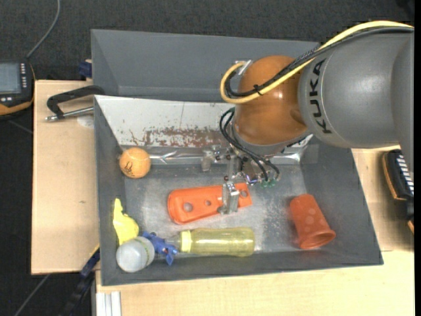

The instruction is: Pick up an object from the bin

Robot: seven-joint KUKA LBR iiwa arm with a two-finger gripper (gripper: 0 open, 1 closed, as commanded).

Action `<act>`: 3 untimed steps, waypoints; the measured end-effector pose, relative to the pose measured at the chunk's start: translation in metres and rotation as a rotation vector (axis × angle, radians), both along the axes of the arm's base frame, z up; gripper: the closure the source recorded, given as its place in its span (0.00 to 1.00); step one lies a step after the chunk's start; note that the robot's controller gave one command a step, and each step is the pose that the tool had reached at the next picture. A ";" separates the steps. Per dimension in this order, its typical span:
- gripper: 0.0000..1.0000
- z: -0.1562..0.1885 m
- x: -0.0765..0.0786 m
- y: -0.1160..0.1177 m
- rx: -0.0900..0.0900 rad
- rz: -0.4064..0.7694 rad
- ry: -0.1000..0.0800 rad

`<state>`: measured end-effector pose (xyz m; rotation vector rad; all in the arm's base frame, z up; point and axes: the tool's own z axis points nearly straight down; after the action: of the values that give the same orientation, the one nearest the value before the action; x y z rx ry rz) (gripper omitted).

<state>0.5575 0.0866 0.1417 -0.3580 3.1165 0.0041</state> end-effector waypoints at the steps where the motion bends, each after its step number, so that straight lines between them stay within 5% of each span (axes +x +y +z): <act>1: 0.00 -0.071 0.000 0.007 0.001 0.211 -0.004; 2: 1.00 -0.071 0.008 0.005 0.002 0.126 -0.006; 3: 1.00 -0.071 0.008 0.005 0.002 0.126 -0.006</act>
Offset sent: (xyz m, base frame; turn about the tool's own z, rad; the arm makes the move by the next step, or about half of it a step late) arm 0.0068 0.0041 -0.0717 -0.1264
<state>0.5654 0.0918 0.0708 -0.5522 3.0822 0.0068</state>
